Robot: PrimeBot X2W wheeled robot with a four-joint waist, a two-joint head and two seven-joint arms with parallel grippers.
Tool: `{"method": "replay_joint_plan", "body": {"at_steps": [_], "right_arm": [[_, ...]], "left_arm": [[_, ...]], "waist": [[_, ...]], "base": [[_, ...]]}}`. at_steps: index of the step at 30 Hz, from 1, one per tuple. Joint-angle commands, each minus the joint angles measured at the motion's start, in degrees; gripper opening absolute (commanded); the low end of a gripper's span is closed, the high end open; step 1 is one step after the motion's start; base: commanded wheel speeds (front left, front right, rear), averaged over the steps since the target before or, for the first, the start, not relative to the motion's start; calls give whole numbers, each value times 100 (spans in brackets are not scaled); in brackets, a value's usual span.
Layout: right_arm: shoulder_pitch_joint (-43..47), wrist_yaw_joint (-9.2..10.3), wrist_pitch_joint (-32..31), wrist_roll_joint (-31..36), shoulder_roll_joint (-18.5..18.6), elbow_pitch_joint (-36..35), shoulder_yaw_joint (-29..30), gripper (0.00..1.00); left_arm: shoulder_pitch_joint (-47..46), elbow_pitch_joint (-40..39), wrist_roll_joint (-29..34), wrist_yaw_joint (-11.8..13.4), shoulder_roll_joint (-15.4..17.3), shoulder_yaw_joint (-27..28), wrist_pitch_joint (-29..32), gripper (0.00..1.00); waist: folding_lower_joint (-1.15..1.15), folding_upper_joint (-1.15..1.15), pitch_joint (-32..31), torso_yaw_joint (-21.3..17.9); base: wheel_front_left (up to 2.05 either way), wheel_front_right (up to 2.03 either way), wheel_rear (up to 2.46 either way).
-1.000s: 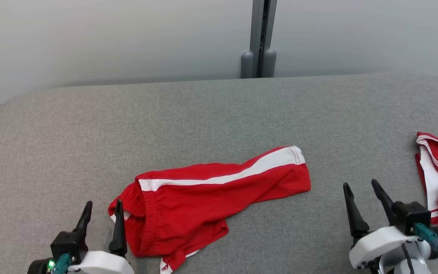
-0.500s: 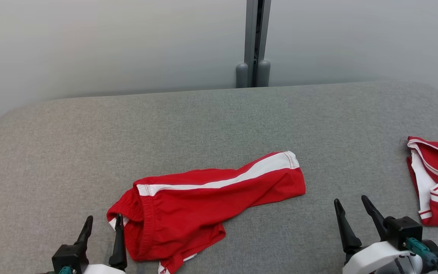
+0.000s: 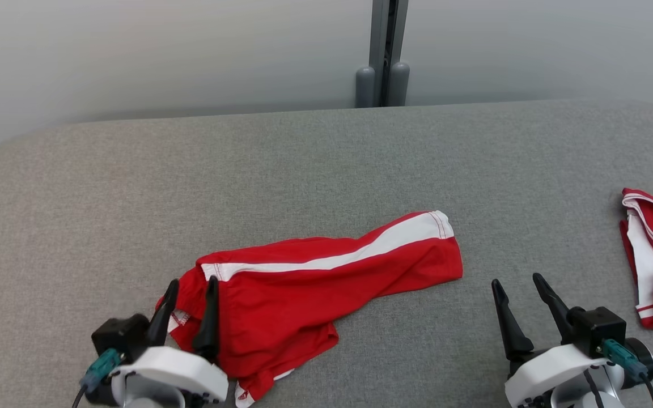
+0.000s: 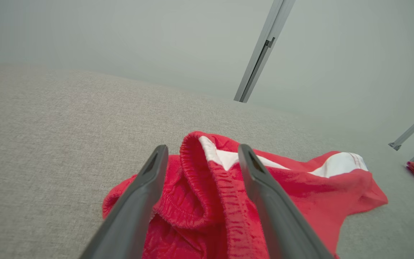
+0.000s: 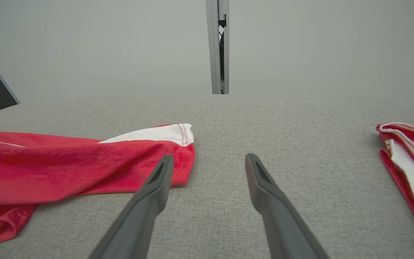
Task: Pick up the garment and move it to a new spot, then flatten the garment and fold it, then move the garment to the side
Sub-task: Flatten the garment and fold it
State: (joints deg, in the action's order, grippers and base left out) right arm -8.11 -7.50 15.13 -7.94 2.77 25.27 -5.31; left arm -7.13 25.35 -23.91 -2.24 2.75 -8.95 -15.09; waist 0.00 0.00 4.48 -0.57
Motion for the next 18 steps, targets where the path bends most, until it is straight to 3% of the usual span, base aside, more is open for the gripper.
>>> {"method": "replay_joint_plan", "body": {"at_steps": [1, 8, 13, 15, 18], "right_arm": [[-80, 2, -3, 3, 31, -15, -3, 100], [-201, 2, -2, -9, 32, -2, -80, 100], [-232, 2, -3, -7, 31, -20, -55, 100], [-249, 2, -3, -10, 31, -23, -33, 100], [-269, 2, -3, -25, 31, -32, 14, 100]], "left_arm": [[-181, 72, -86, -51, 28, -44, -7, 100], [-793, 831, -797, -82, 35, -417, -8, 100], [-984, 1033, -969, -49, 29, -490, -7, 100], [-1019, 1119, -1057, -60, 30, -547, -7, 0], [-1013, 1160, -1138, -37, 29, -604, -7, 0]], "waist": [[0, 0, 52, -11], [0, 0, 192, -82], [0, 0, 253, -119], [0, 0, 272, -121], [0, 0, 292, -103]], "base": [[0, 0, 0], [0, 0, 0], [0, 0, 0], [0, 0, 0], [0, 0, 0]]}}
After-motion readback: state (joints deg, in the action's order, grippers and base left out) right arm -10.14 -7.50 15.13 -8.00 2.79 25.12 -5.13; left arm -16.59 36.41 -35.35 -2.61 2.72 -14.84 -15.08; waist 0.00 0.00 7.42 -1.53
